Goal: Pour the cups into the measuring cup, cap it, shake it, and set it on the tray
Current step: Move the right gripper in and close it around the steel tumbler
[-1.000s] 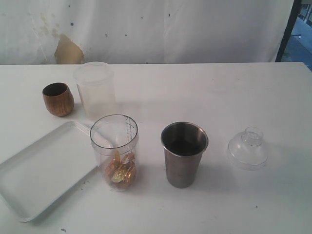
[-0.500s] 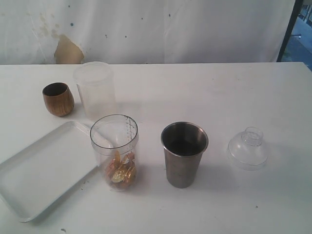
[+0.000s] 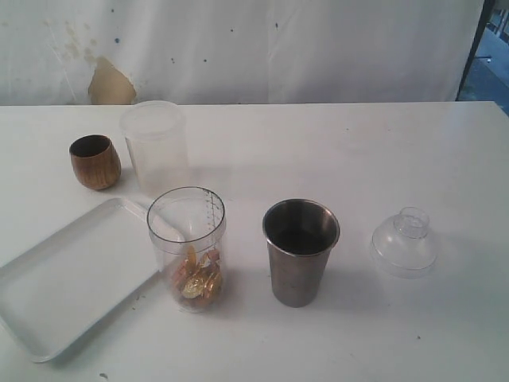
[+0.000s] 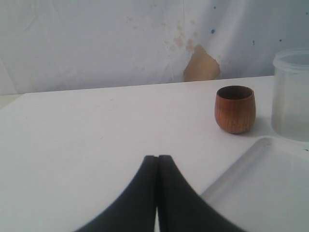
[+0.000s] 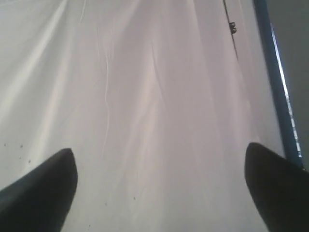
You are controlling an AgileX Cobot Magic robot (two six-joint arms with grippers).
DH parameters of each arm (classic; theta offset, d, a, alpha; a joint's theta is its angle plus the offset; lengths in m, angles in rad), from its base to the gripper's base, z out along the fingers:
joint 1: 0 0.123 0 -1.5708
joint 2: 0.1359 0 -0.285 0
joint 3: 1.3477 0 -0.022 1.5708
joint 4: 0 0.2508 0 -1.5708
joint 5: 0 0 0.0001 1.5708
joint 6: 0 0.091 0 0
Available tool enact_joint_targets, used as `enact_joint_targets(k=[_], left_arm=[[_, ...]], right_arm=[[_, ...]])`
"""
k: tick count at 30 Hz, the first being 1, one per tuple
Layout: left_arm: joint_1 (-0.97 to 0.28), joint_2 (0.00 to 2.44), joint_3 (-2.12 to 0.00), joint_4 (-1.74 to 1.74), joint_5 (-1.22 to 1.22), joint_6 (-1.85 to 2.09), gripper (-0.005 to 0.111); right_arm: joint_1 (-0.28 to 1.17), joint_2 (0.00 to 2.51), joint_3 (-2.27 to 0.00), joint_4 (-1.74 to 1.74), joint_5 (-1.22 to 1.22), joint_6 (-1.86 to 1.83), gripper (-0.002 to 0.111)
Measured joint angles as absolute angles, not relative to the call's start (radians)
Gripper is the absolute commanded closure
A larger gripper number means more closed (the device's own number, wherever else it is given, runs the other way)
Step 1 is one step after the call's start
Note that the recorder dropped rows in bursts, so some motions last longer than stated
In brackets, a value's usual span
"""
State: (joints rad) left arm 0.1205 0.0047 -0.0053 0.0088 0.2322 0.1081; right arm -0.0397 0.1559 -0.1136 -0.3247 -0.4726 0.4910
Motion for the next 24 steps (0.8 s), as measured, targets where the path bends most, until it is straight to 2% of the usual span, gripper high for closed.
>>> enact_joint_targets(k=[7,12,24], left_arm=[[0.121,0.005,-0.005,0.009,0.232,0.108,0.107],[0.121,0.005,-0.005,0.009,0.232,0.108,0.107],[0.121,0.005,-0.005,0.009,0.232,0.108,0.107]], right_arm=[[-0.040,0.382,-0.169,-0.828,-0.675,0.848,0.022],[-0.040,0.625,-0.169,-1.056,-0.877,0.909,0.022],[-0.024,1.223,-0.170,-1.125,-1.141,0.540,0.022]])
